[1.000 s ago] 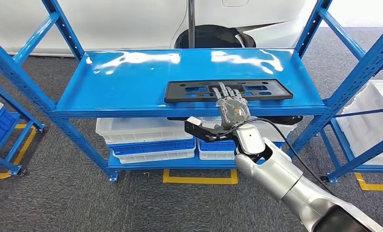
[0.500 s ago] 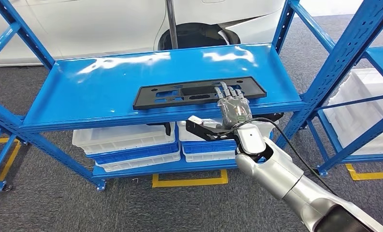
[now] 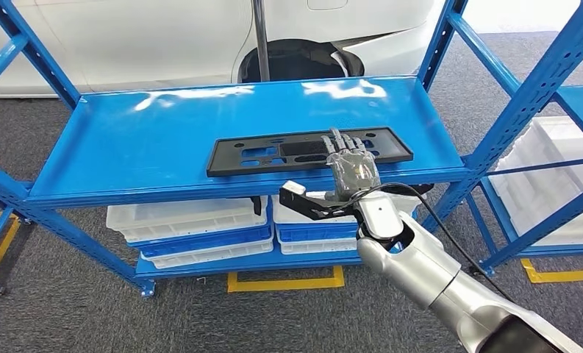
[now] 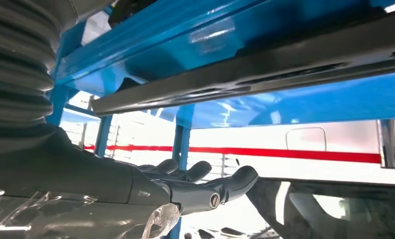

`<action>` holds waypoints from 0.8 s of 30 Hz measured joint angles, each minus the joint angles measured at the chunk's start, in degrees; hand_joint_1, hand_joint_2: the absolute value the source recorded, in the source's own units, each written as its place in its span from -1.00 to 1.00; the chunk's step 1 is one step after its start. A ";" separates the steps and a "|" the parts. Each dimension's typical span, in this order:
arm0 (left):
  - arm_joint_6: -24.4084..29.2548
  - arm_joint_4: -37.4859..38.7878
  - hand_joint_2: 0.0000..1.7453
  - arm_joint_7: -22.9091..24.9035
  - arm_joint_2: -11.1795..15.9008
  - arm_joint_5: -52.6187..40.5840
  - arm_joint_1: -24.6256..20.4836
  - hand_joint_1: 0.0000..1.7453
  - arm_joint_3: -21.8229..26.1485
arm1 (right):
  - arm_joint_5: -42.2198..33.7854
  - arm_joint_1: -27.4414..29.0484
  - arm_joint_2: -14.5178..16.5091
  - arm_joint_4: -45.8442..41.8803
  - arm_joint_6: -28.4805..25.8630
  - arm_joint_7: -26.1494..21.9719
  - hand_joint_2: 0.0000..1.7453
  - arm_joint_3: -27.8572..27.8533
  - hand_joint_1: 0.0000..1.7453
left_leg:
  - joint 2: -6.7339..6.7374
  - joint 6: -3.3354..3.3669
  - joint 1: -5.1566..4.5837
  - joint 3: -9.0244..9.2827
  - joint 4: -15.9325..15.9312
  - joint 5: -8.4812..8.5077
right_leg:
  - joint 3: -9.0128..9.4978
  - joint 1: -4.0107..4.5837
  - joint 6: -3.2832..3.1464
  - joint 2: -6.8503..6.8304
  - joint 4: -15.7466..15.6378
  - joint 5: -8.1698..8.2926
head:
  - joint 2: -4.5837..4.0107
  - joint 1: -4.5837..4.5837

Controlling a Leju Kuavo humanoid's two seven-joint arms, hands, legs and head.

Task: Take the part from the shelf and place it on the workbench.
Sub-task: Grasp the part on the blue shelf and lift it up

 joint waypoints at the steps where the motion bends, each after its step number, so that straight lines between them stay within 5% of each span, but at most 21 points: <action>1: 0.00 0.01 -1.00 0.00 0.02 0.00 -0.01 -1.00 0.00 | 0.13 0.00 0.01 -0.17 0.01 -0.26 1.00 0.04 -1.00 | -0.01 -0.46 0.13 0.26 0.25 -0.46 | 1.64 -0.17 0.31 -0.23 -3.84 1.91 | 0.00 0.02; 3: 0.00 0.03 -1.00 -0.01 0.07 0.01 -0.16 -1.00 0.00 | 0.32 0.08 0.24 -0.63 0.14 -0.86 1.00 0.21 -1.00 | 0.01 -1.27 0.04 0.39 0.86 -1.26 | 3.81 -0.31 -0.05 -0.35 -8.92 3.66 | 0.00 -0.02; 8: 0.02 0.04 -1.00 -0.04 0.07 0.02 -0.24 -1.00 0.00 | 0.77 0.59 1.28 -1.66 0.95 -2.61 1.00 0.81 -1.00 | 0.11 -2.13 0.29 -0.62 3.30 -3.12 | 4.22 -0.12 -2.45 -0.05 -9.64 3.06 | 0.00 -0.22; 11: 0.02 0.04 -1.00 -0.04 0.03 0.03 -0.29 -1.00 0.00 | 1.05 0.93 2.21 -2.12 1.22 -3.20 1.00 1.51 -1.00 | 0.08 -2.67 0.39 -6.35 14.37 -7.32 | 4.64 -0.04 -3.14 0.07 -9.68 2.67 | 0.00 -0.39; 13: 0.02 0.04 -1.00 -0.04 0.01 0.05 -0.19 -1.00 0.00 | 1.15 1.38 2.66 -2.15 1.30 -3.61 1.00 1.97 -1.00 | 0.07 -2.52 0.35 -9.45 18.72 -7.62 | 5.02 0.17 -3.39 0.18 -9.67 2.32 | 0.00 -0.43; 14: 0.03 0.04 -1.00 -0.04 0.00 0.05 -0.13 -1.00 0.00 | 1.17 1.54 2.89 -2.18 1.32 -3.83 1.00 2.14 -1.00 | 0.05 -2.23 0.26 -9.48 17.59 -6.18 | 5.29 0.28 -3.45 0.29 -9.67 2.12 | 0.00 -0.44; 16: 0.05 0.07 -1.00 -0.04 0.03 0.06 -0.09 -1.00 0.00 | 1.20 1.64 3.41 -2.42 1.32 -4.27 1.00 2.45 -1.00 | -0.04 -1.09 -0.20 -6.95 10.17 -1.51 | 5.94 0.46 -3.46 0.50 -9.73 1.70 | 0.00 -0.44; 18: 0.08 0.15 -1.00 -0.05 0.14 0.08 -0.15 -1.00 0.00 | 1.22 1.66 4.02 -2.70 1.30 -4.63 1.00 2.83 -1.00 | -0.15 0.27 -0.94 -4.38 3.54 1.15 | 6.36 0.54 -3.06 0.58 -9.82 1.30 | 0.00 -0.44; 20: 0.09 0.22 -1.00 -0.07 0.20 0.19 -0.22 -1.00 0.00 | 1.23 1.86 4.53 -2.85 1.27 -4.90 1.00 3.21 -1.00 | -0.19 1.01 -1.43 -3.56 1.69 0.98 | 6.51 0.36 -2.30 0.54 -10.08 1.08 | 0.00 -0.45; 24: 0.12 0.22 -1.00 -0.35 0.04 0.47 -0.23 -1.00 0.01 | 1.23 2.10 5.02 -3.38 1.16 -5.29 1.00 3.73 -1.00 | -0.26 0.86 -0.78 -1.13 -0.94 1.39 | 5.90 0.60 -1.19 0.21 -7.65 -0.84 | 0.00 -0.28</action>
